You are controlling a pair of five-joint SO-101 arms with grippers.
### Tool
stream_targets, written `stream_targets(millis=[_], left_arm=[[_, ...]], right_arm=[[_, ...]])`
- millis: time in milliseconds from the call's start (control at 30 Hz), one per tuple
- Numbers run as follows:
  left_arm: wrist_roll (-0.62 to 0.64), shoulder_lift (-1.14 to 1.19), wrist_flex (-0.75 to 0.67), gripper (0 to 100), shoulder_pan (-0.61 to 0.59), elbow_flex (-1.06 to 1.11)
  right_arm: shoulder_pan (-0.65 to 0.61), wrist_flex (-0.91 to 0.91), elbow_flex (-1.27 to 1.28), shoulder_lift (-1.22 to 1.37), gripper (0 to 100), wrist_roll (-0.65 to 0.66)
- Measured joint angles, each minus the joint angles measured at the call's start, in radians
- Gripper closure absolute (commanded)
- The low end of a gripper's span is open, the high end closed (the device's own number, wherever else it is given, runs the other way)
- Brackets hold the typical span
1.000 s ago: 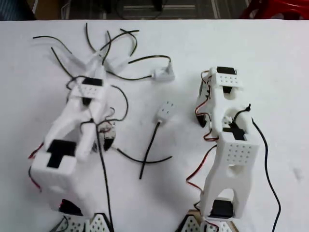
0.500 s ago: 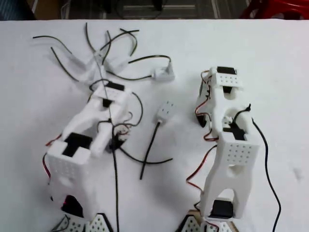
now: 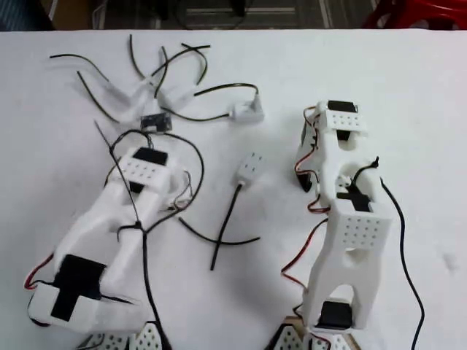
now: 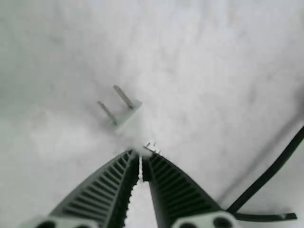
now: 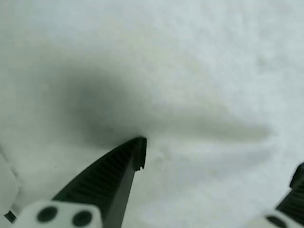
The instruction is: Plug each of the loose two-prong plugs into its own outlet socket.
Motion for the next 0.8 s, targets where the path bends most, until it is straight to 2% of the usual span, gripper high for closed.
stream_targets(millis=[133, 467, 600, 800], left_arm=[[0.107, 0.012, -0.014, 70, -0.021, 0.006], [0.140, 0.037, -0.017, 71, -0.034, 0.009], [0.141, 0.037, -0.003, 71, -0.038, 0.009], [0.141, 0.046, 0.012, 71, -0.126, 0.021]], right_arm=[[0.000, 0.000, 0.000, 0.000, 53.3, 0.000], [0.000, 0.000, -0.006, 0.008, 53.3, 0.000], [0.000, 0.002, -0.040, 0.038, 53.3, 0.049], [0.000, 0.026, -0.087, 0.072, 53.3, 0.066]])
